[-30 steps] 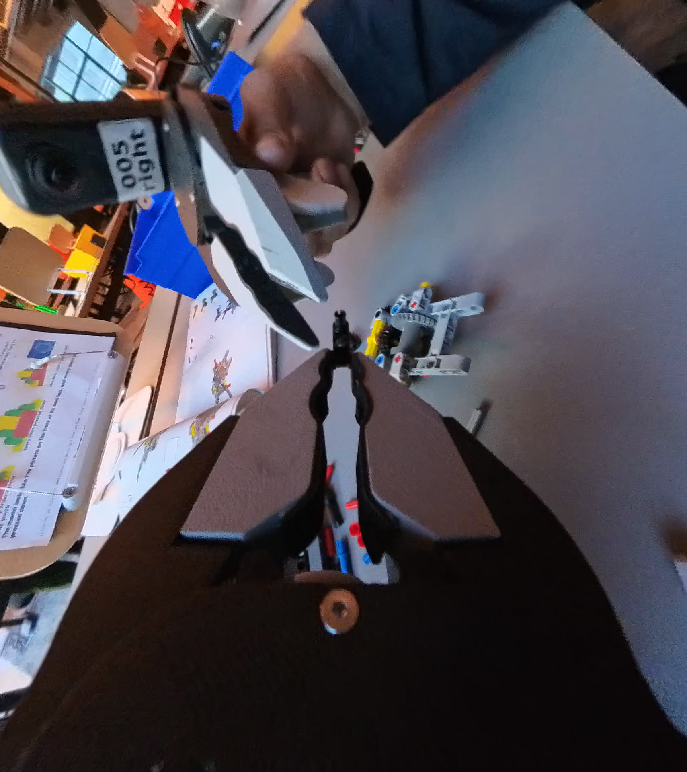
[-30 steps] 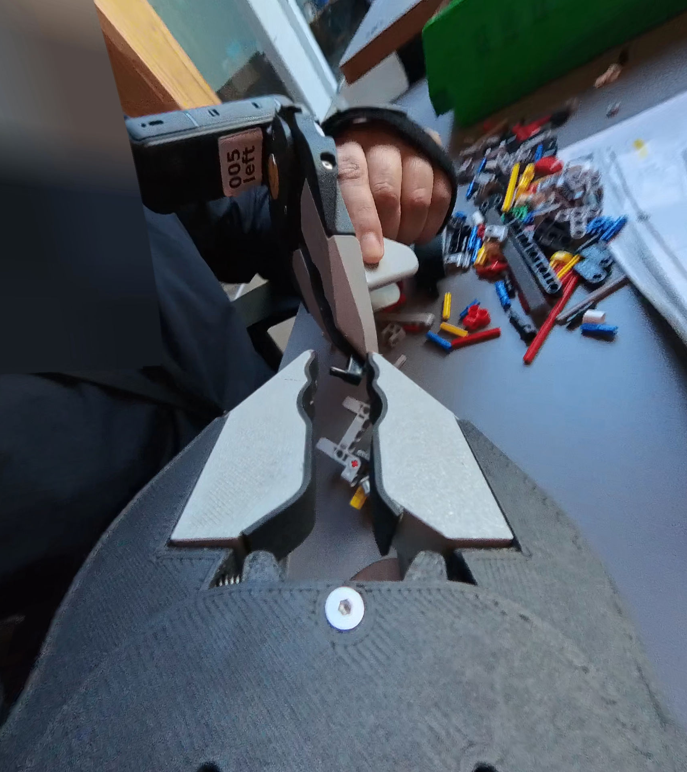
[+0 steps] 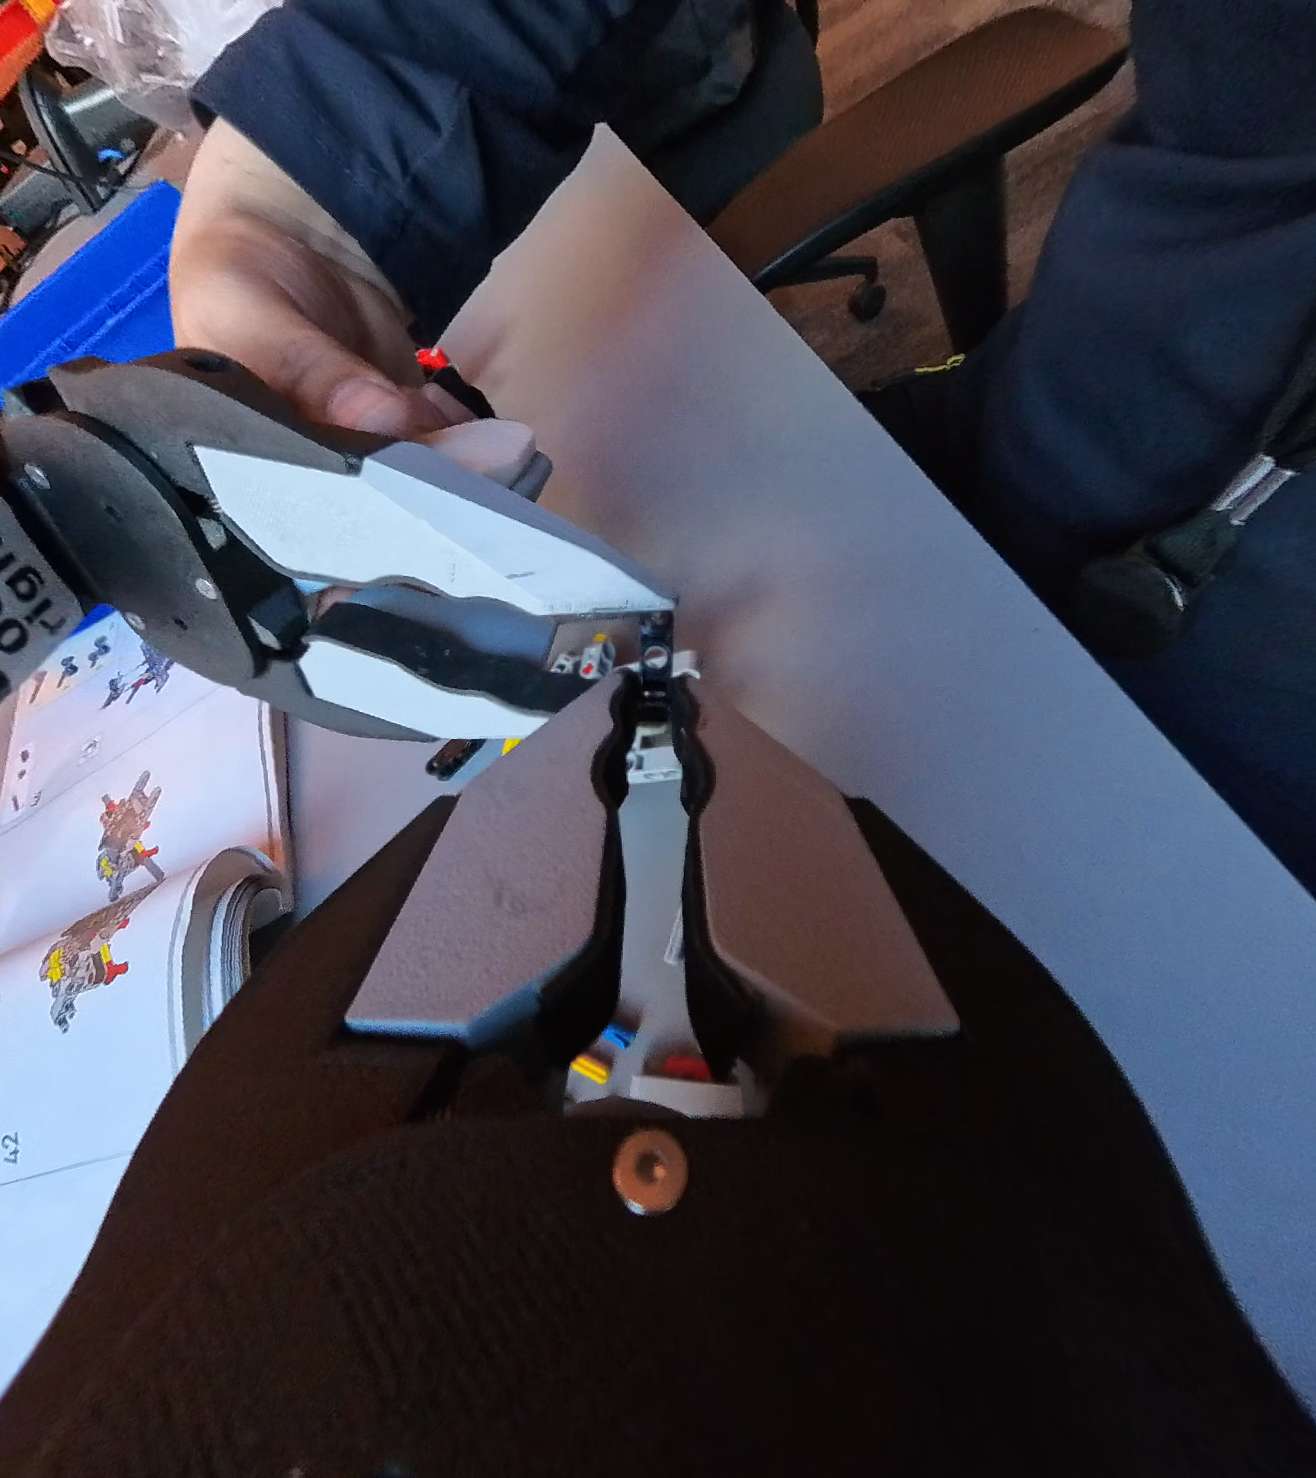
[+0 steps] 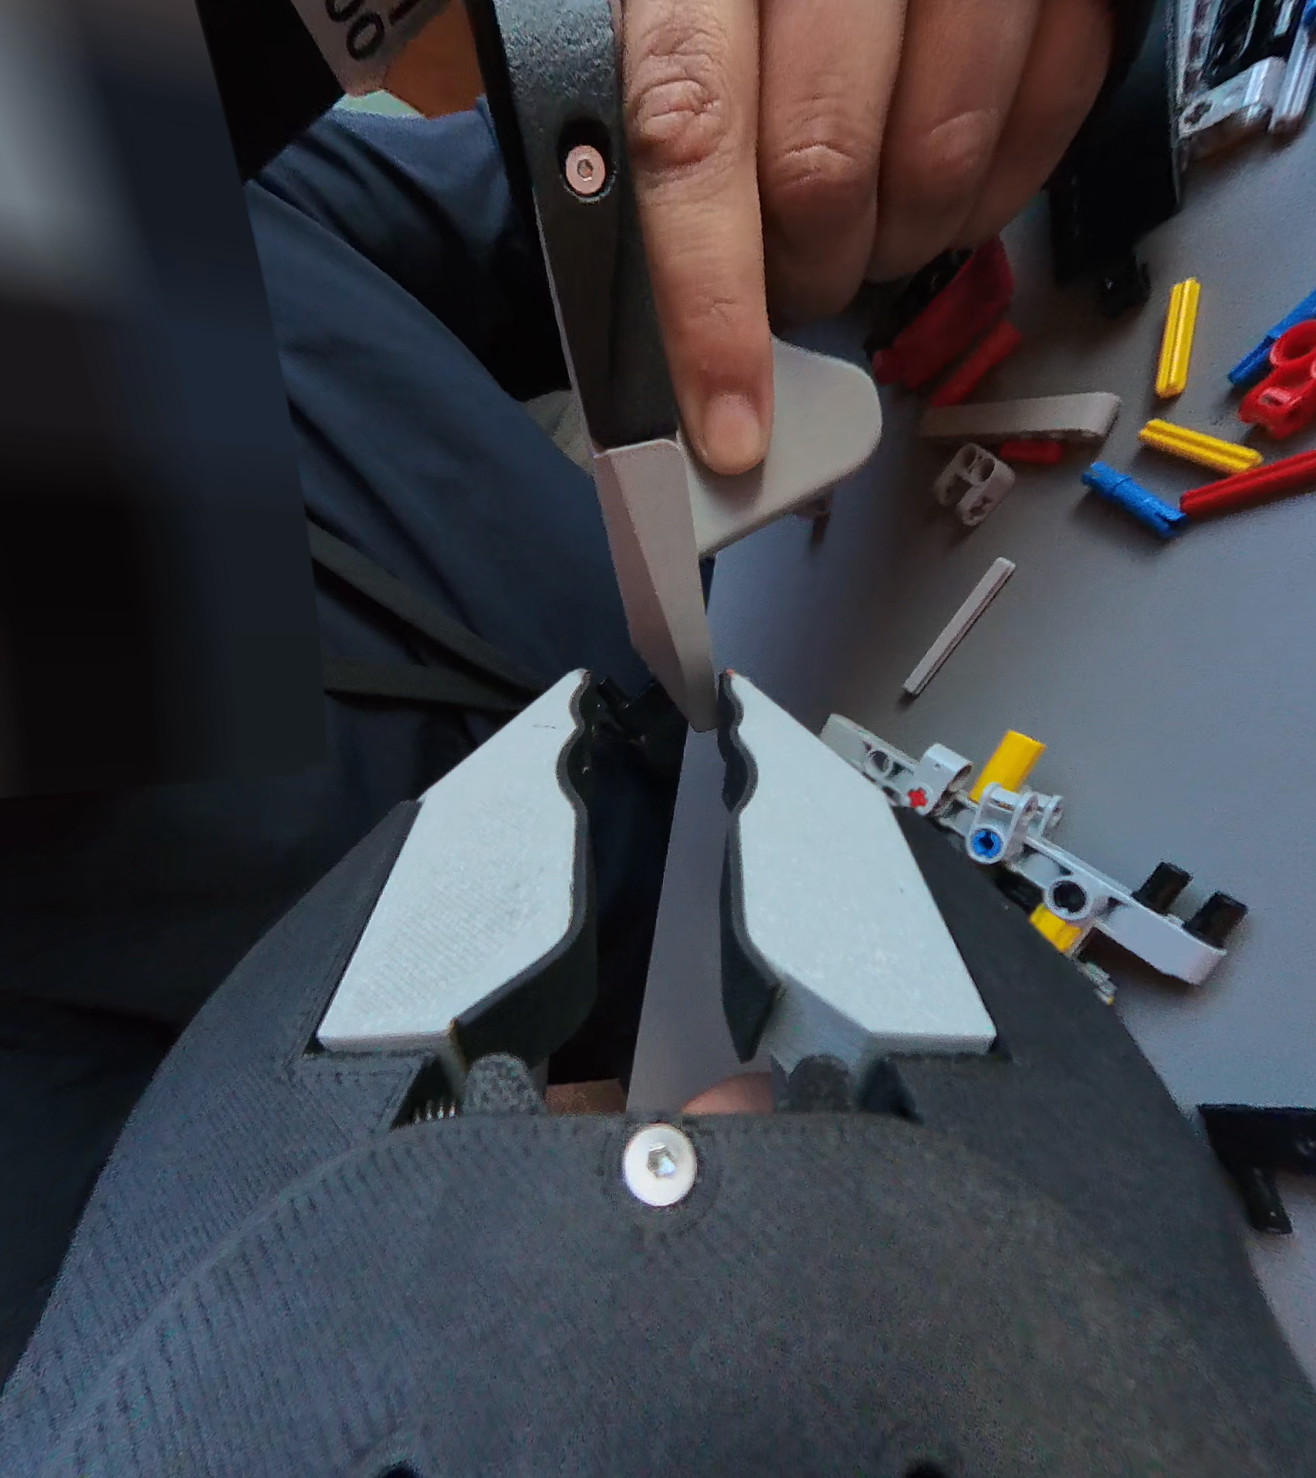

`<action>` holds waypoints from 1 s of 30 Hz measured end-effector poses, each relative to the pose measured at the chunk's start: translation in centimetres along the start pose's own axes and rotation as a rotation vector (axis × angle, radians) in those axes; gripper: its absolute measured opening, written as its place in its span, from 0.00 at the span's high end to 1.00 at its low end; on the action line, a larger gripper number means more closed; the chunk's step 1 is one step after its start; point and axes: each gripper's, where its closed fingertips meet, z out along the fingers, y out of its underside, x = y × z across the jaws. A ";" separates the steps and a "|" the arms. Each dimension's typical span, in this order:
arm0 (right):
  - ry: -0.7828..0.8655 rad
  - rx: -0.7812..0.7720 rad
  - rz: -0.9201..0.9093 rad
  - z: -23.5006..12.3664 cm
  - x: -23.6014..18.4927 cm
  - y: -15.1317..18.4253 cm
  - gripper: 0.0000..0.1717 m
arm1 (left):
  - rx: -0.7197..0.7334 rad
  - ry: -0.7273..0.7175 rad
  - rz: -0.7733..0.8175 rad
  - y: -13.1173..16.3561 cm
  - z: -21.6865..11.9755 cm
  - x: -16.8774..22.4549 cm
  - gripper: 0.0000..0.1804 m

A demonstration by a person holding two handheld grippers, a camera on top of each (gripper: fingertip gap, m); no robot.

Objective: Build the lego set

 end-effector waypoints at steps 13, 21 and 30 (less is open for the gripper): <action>0.073 -0.050 -0.029 0.8 1.2 0.6 0.85 | -0.035 0.067 -0.029 1.3 -0.1 0.6 0.97; 0.160 -0.073 -0.023 0.5 1.7 0.2 0.93 | 0.013 0.063 -0.087 1.2 -1.0 -0.2 0.97; -0.111 0.282 0.037 -3.0 -1.4 -4.1 0.85 | 0.244 -0.016 -0.316 -0.9 -3.8 -4.1 0.97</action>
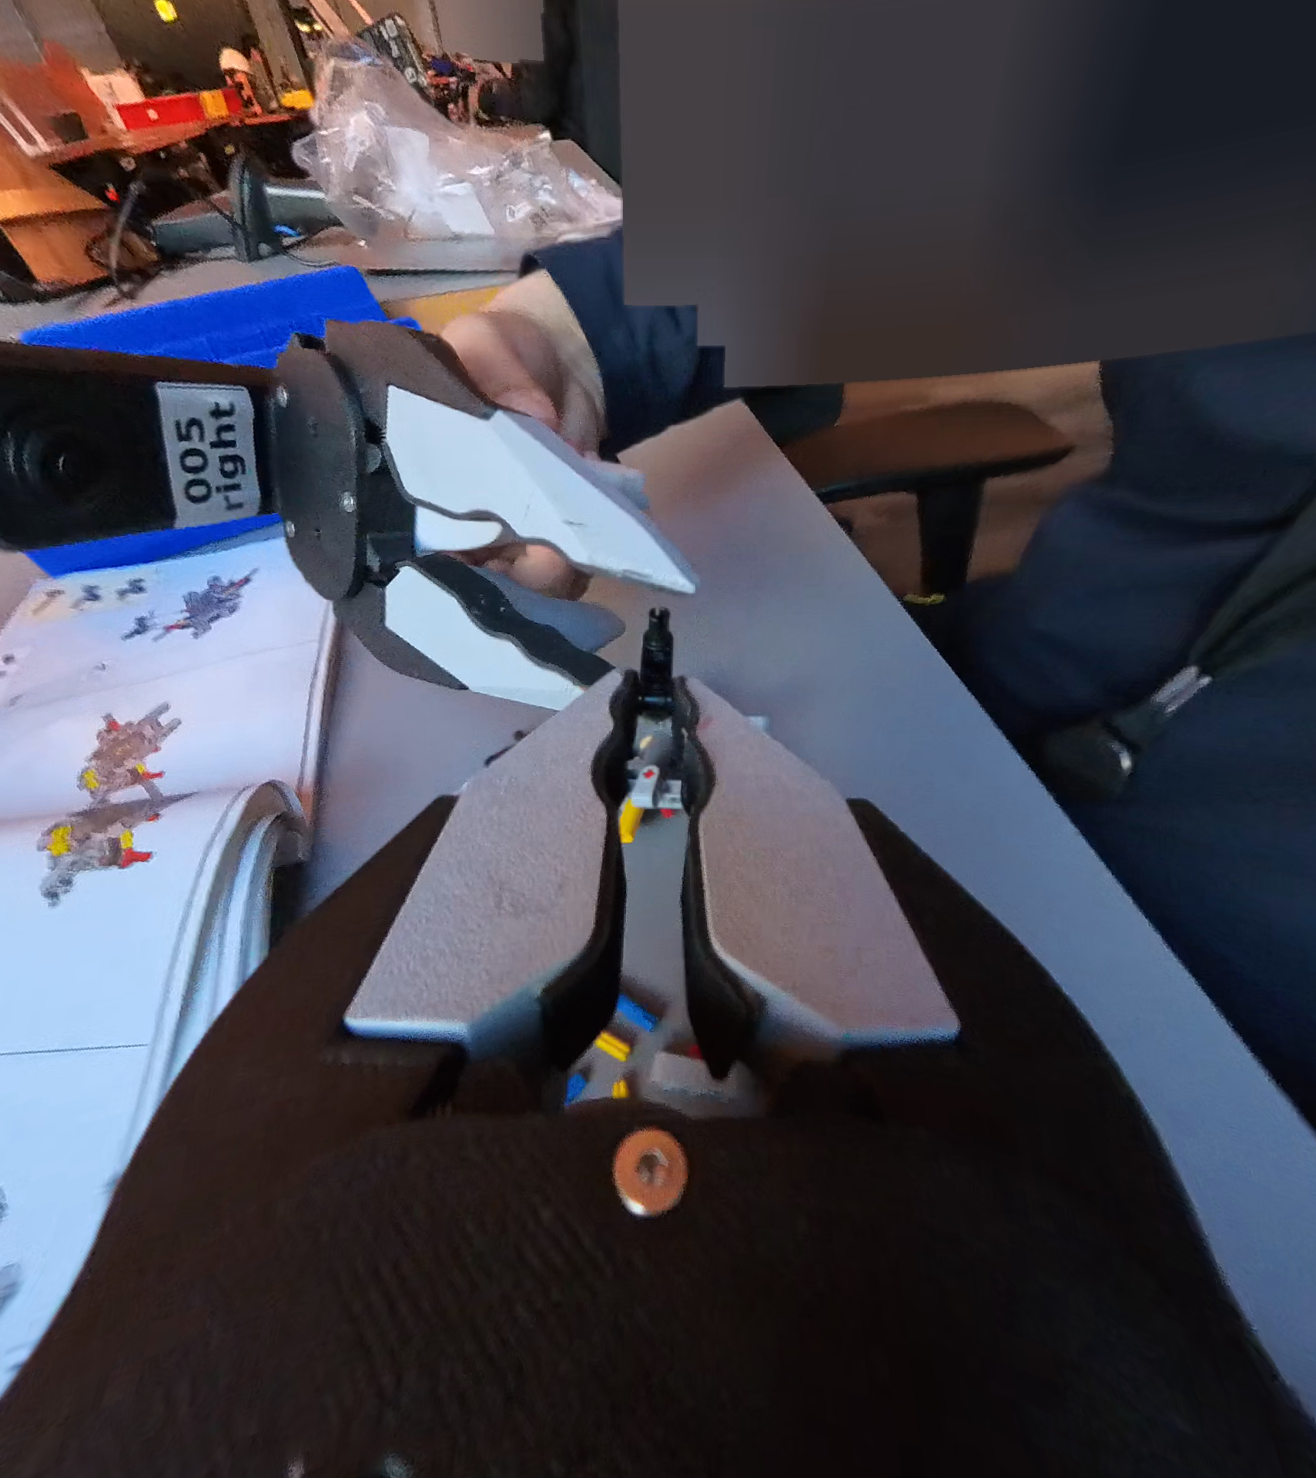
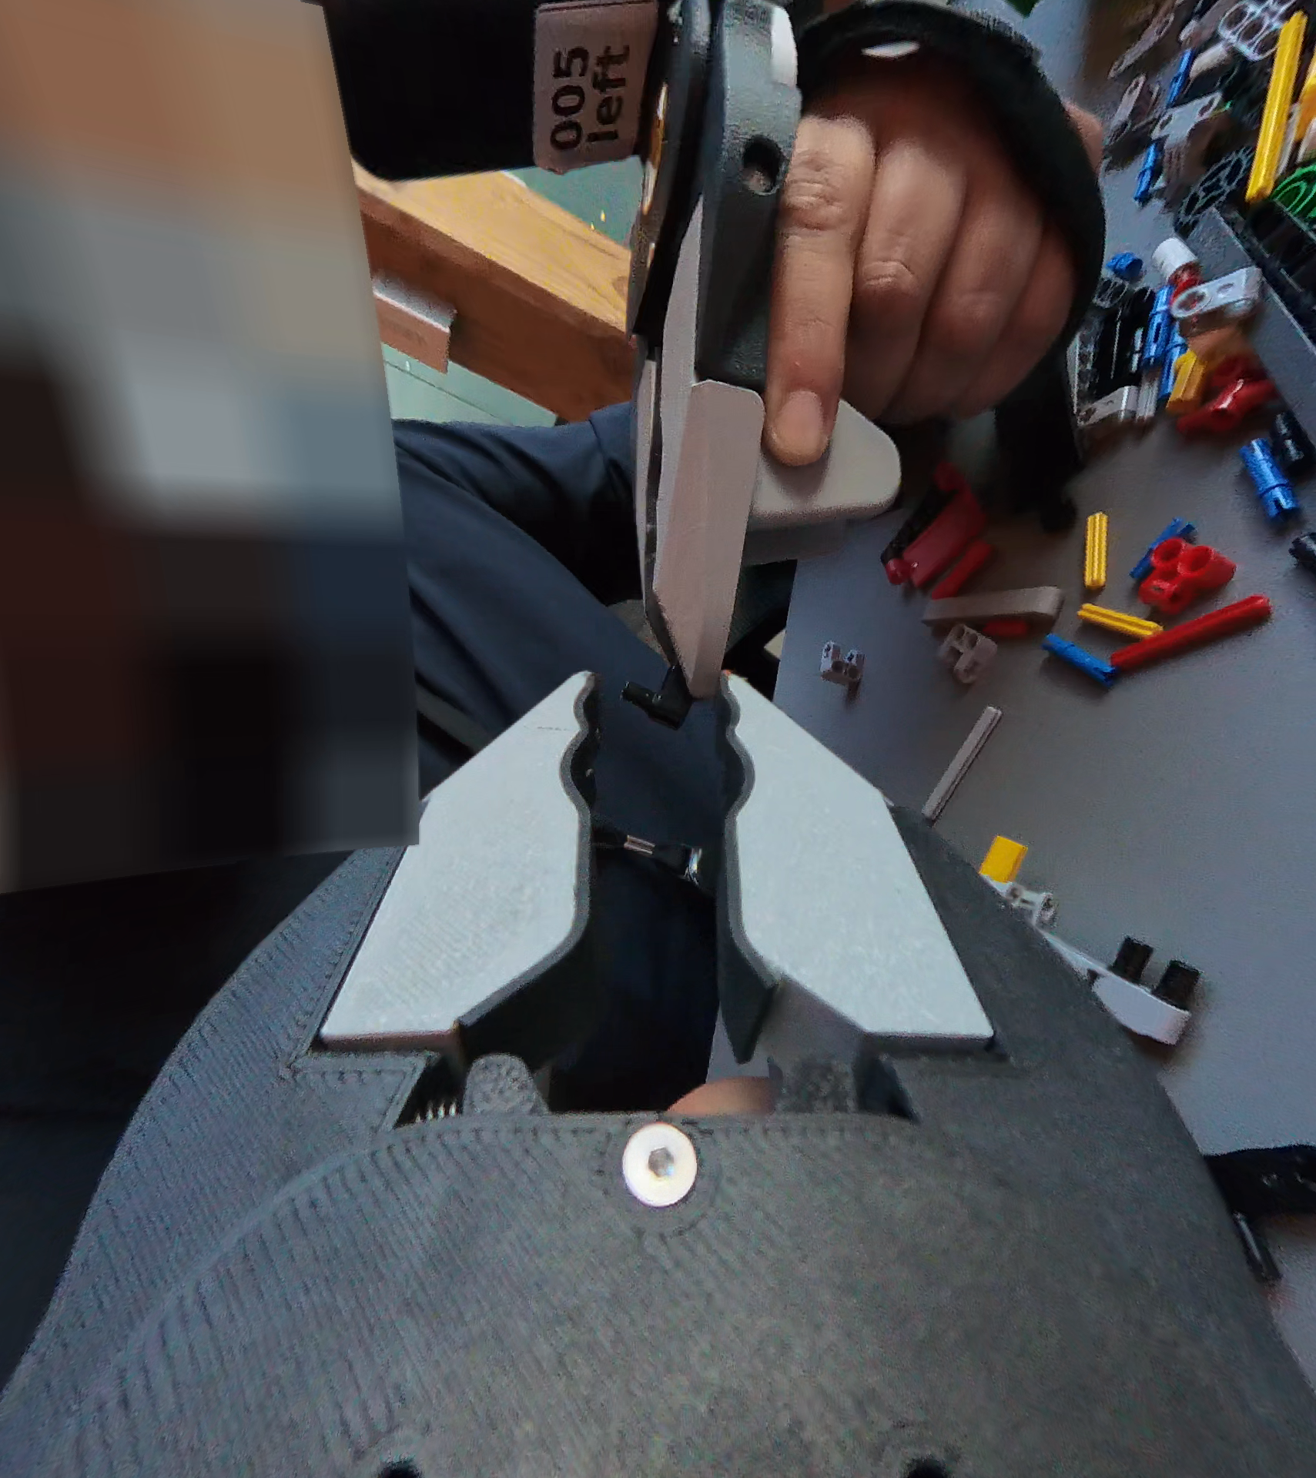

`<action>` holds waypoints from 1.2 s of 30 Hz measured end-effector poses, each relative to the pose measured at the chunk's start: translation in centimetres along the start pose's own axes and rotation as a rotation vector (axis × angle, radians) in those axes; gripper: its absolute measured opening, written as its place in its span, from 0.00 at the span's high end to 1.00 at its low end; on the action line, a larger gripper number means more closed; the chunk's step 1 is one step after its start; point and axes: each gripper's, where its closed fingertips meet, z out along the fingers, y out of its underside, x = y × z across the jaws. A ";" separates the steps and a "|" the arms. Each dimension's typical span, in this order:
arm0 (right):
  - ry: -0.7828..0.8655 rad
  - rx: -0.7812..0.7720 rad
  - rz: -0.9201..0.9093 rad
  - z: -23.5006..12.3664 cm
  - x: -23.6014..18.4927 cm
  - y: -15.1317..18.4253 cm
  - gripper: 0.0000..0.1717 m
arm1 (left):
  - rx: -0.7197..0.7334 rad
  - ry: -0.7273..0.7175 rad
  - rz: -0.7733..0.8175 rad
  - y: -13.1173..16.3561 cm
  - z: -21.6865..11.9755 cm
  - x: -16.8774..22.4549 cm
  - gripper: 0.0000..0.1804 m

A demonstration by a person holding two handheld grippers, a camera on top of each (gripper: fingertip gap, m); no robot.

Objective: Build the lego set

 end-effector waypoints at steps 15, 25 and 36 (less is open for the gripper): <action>0.136 0.062 -0.029 -1.7 1.6 0.6 0.76 | 0.104 0.169 -0.726 0.0 0.9 -1.5 0.97; 1.268 -0.229 -1.153 -3.4 1.2 -1.5 0.81 | 0.142 0.145 -0.895 0.4 1.2 -2.5 0.97; 1.458 -0.379 -1.246 -4.2 2.7 -1.6 0.88 | 0.174 0.157 -0.945 0.2 1.2 -2.7 0.97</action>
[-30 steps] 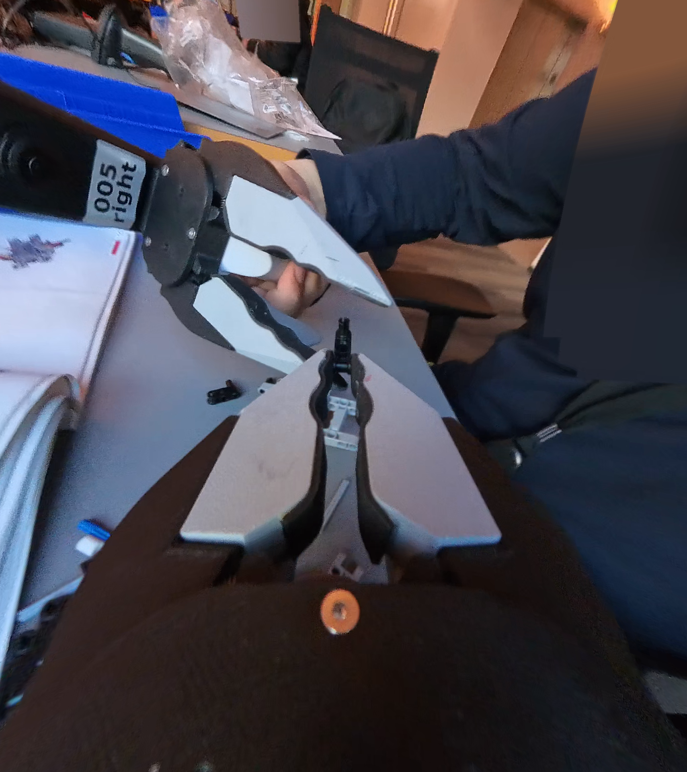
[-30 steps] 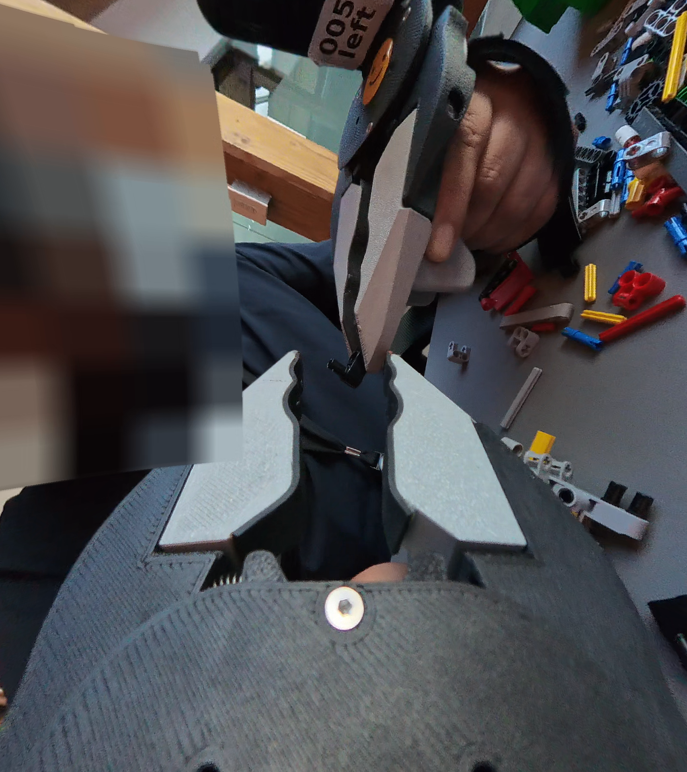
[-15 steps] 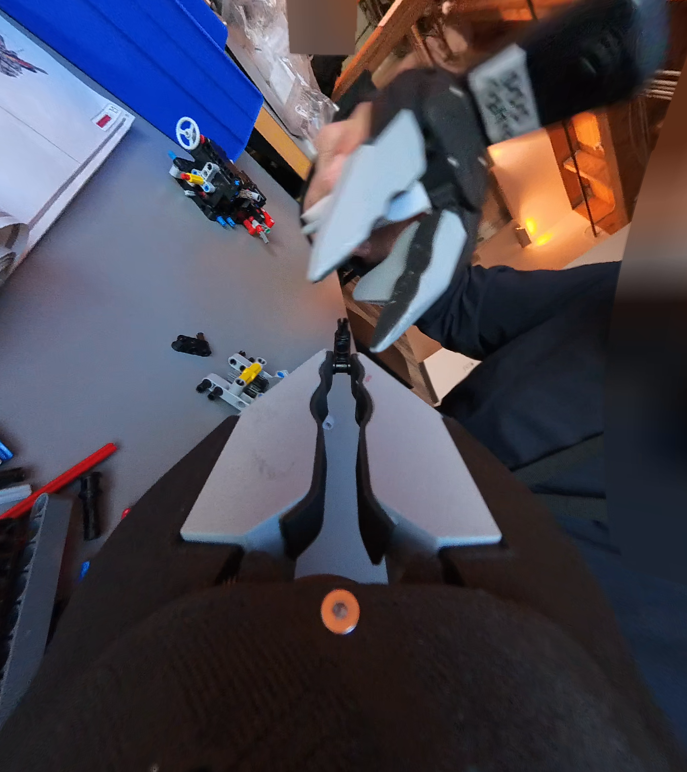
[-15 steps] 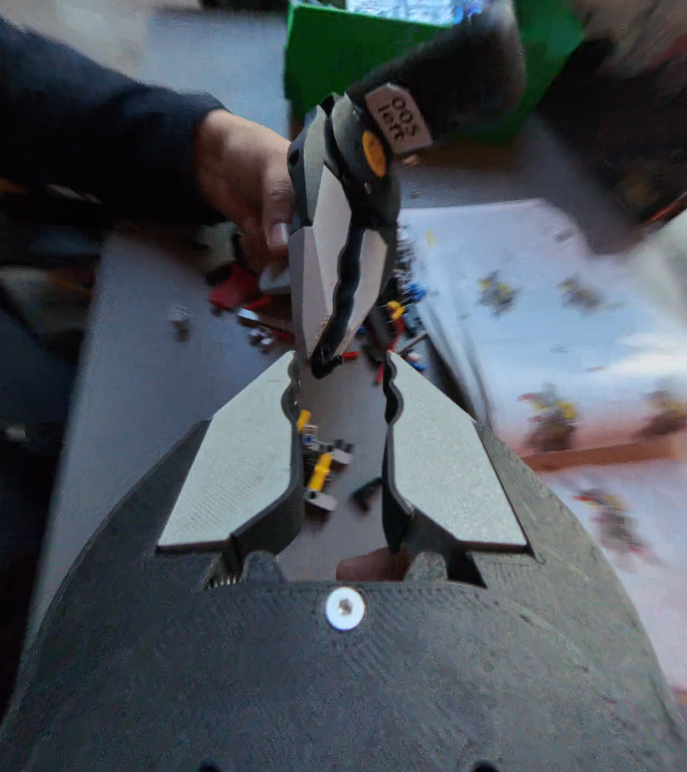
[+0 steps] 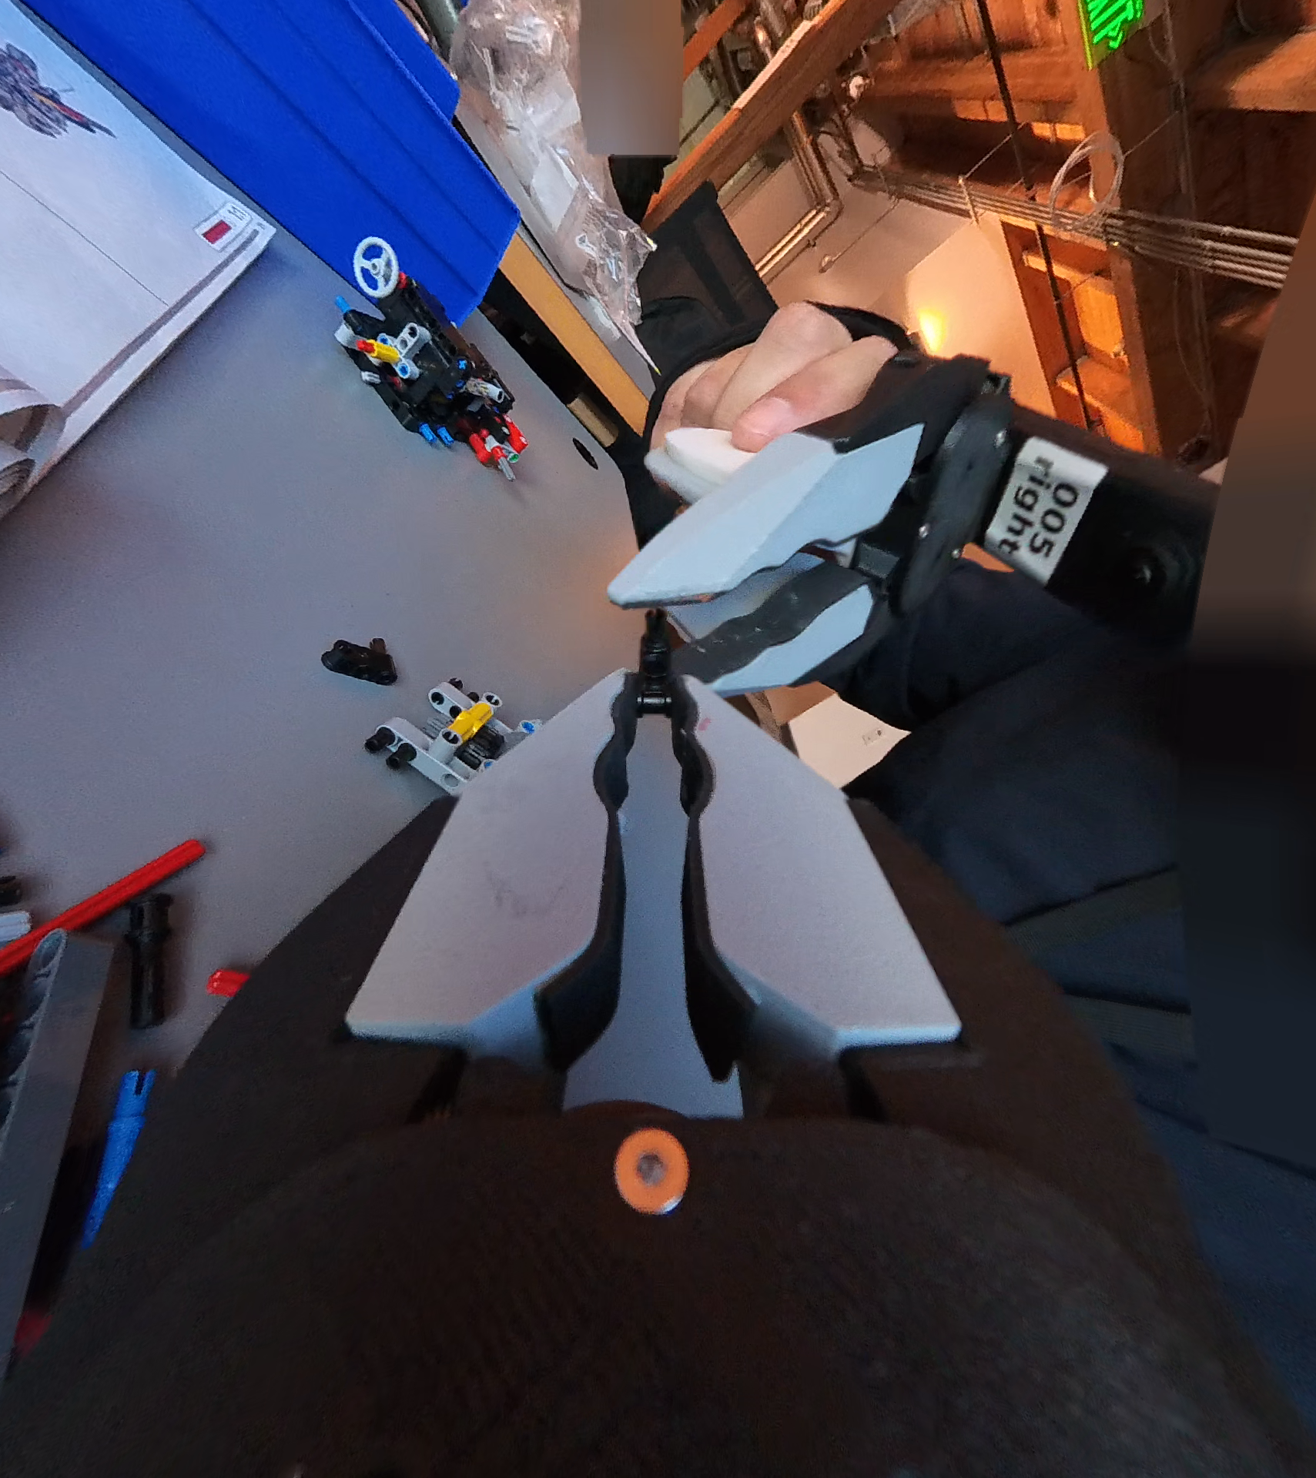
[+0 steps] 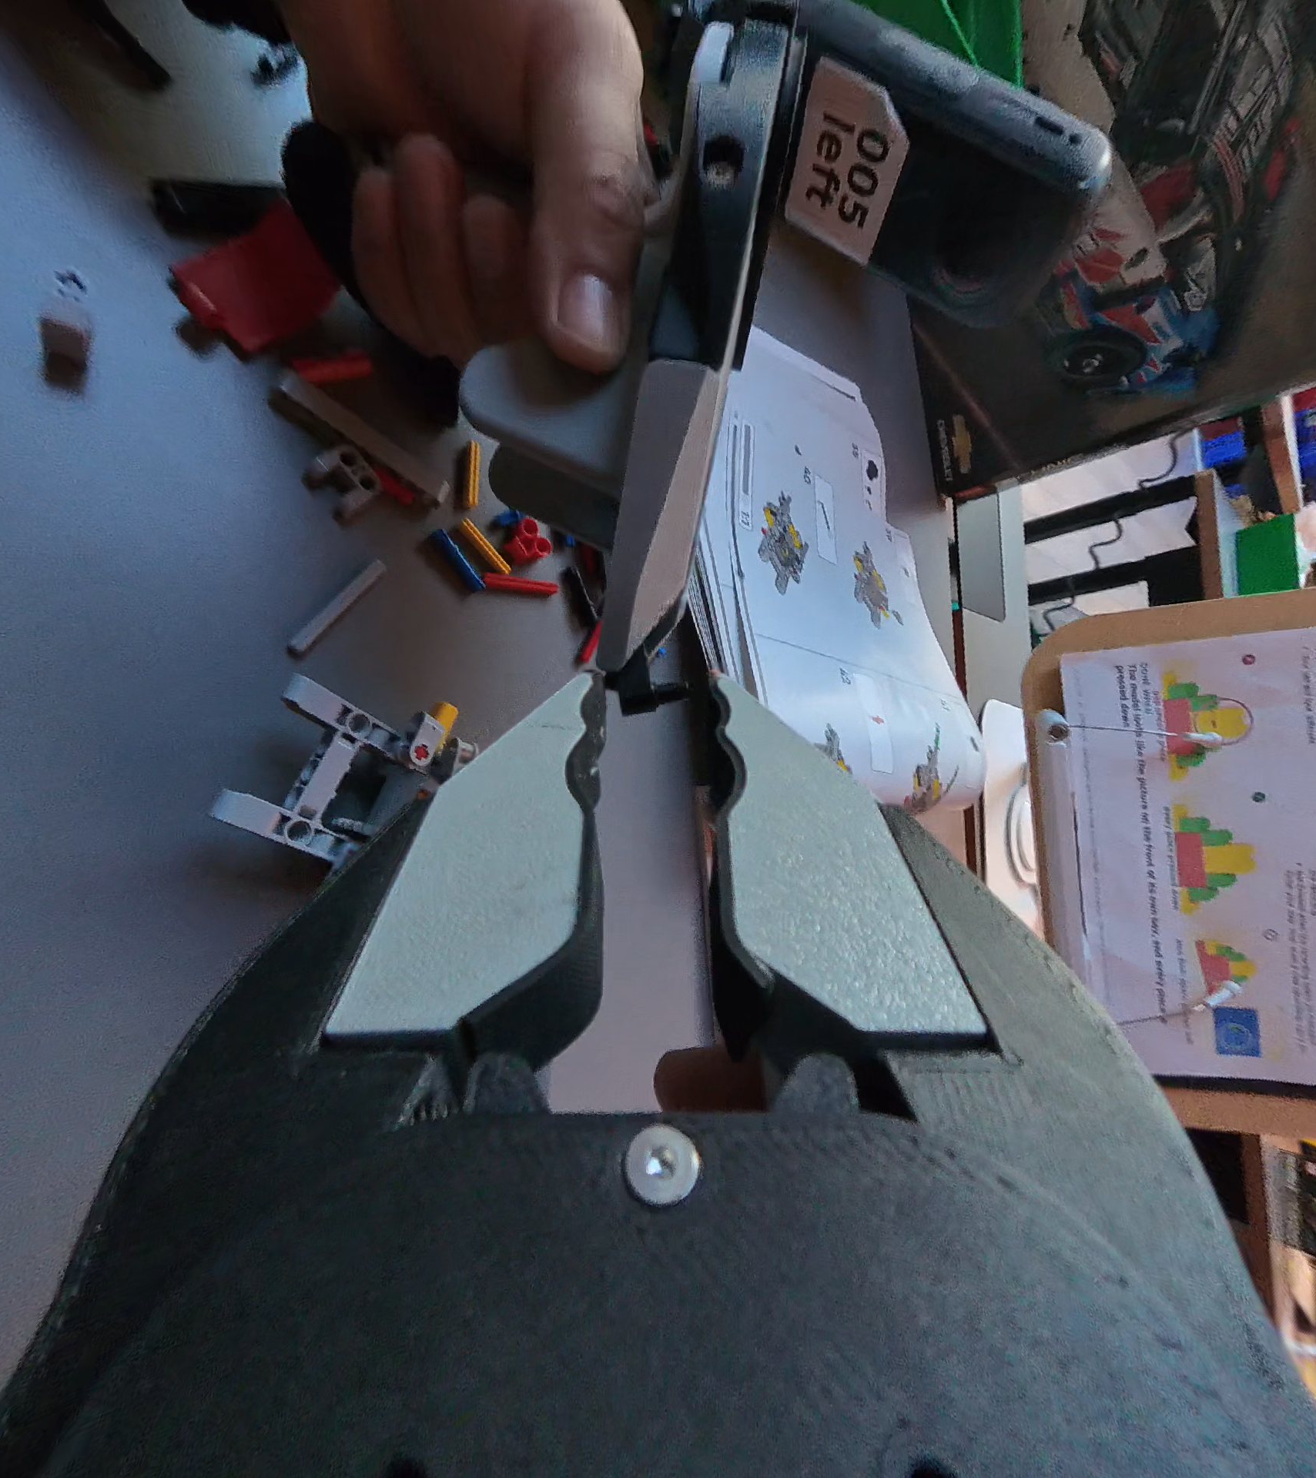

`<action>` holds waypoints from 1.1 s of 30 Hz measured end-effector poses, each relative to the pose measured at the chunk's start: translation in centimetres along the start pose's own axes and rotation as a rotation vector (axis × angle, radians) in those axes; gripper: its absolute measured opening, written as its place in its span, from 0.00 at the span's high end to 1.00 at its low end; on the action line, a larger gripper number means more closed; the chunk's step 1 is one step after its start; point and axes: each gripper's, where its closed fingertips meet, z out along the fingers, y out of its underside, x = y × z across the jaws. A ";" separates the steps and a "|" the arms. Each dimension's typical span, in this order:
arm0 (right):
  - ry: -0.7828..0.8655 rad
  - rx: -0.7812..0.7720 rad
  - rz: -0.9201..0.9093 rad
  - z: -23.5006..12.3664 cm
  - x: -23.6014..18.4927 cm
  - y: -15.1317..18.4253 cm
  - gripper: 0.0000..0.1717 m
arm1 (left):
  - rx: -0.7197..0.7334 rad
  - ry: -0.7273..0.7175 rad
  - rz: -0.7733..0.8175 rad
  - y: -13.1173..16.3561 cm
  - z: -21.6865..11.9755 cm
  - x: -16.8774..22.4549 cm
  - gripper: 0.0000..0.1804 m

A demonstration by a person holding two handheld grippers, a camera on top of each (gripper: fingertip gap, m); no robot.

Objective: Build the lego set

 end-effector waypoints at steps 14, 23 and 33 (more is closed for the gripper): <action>-0.020 0.055 0.174 -0.9 0.7 0.6 0.90 | 0.021 -0.013 0.001 -0.4 -0.3 -0.3 0.97; -0.251 0.385 0.861 -3.0 3.5 -0.7 0.88 | 0.193 0.303 -0.215 -2.7 -1.3 2.4 0.97; -0.524 0.396 1.220 -1.3 2.3 -1.2 0.93 | 0.104 0.003 0.095 -2.0 -0.9 1.3 0.97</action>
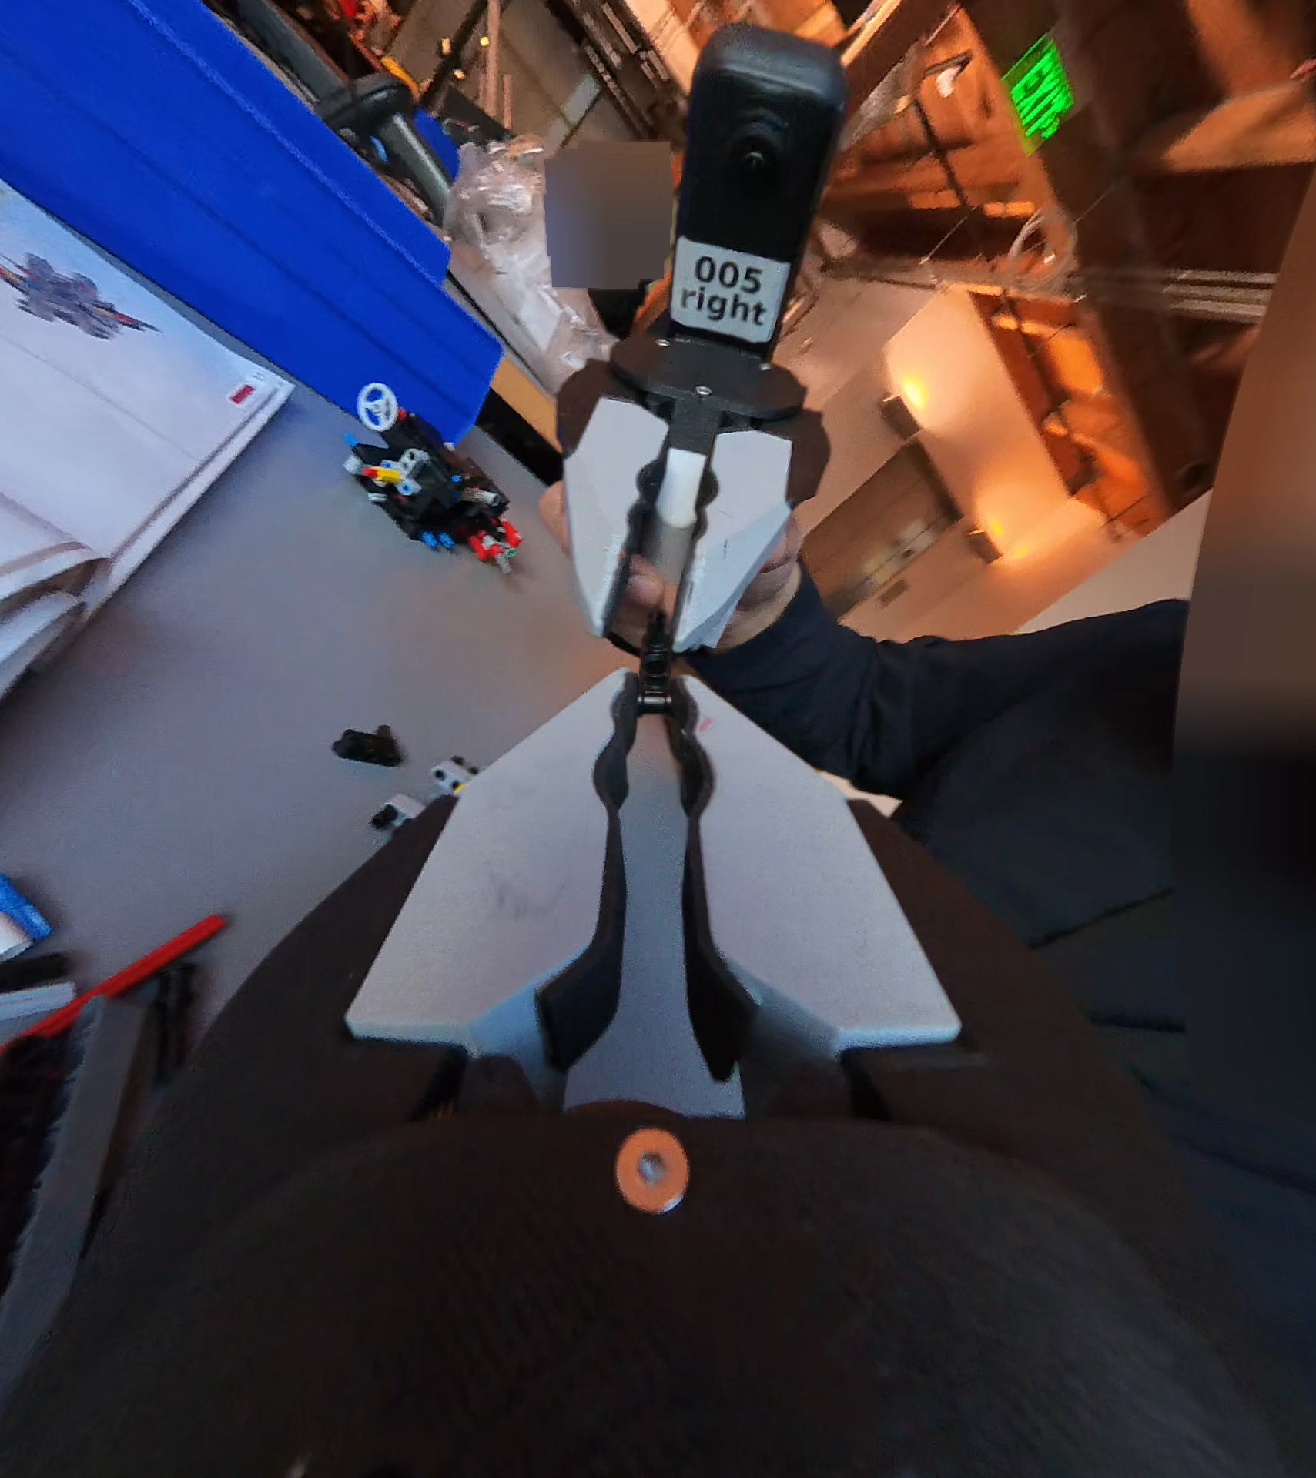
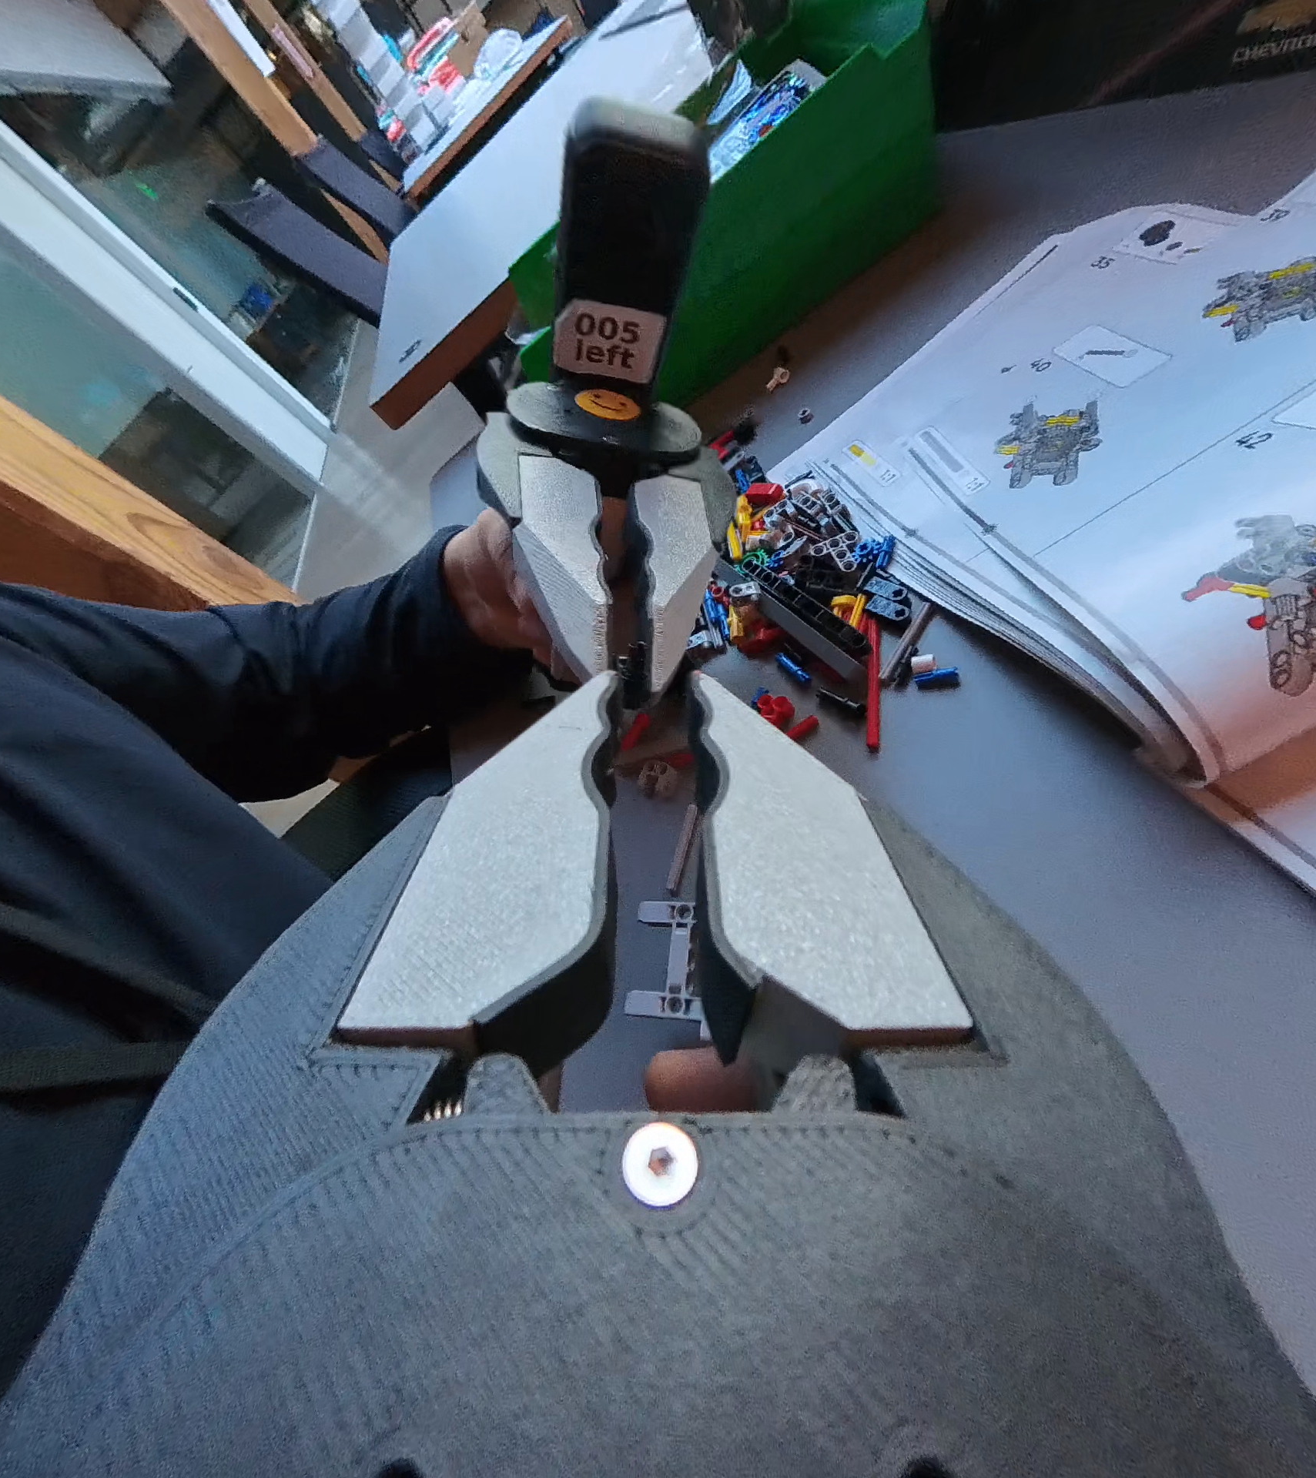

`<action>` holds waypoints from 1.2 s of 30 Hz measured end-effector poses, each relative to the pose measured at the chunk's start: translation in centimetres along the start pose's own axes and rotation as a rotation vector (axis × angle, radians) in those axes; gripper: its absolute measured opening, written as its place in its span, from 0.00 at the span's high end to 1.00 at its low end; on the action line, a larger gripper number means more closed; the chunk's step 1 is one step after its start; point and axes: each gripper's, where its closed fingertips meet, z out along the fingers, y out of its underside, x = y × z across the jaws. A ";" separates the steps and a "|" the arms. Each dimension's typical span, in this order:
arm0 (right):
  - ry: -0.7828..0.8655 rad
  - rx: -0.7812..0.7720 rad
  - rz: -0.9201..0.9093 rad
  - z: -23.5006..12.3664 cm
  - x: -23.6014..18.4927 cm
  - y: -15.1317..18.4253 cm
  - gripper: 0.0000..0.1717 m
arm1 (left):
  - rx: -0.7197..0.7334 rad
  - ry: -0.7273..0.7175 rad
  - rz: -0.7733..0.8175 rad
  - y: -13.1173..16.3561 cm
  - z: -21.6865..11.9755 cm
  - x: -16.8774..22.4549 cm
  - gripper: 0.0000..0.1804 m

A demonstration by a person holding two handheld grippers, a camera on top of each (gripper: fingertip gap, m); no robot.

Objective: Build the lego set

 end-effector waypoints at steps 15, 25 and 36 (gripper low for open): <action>0.087 0.018 -0.113 1.2 1.6 1.1 0.99 | -0.109 -0.236 0.150 1.3 0.0 -2.5 0.97; 0.213 0.117 -0.253 2.0 3.2 1.4 1.00 | -0.122 -0.403 0.257 1.5 0.4 -4.5 0.97; 0.646 0.120 -0.918 2.2 3.4 -1.5 1.00 | 0.073 -0.209 0.027 -0.8 -0.5 -3.8 0.97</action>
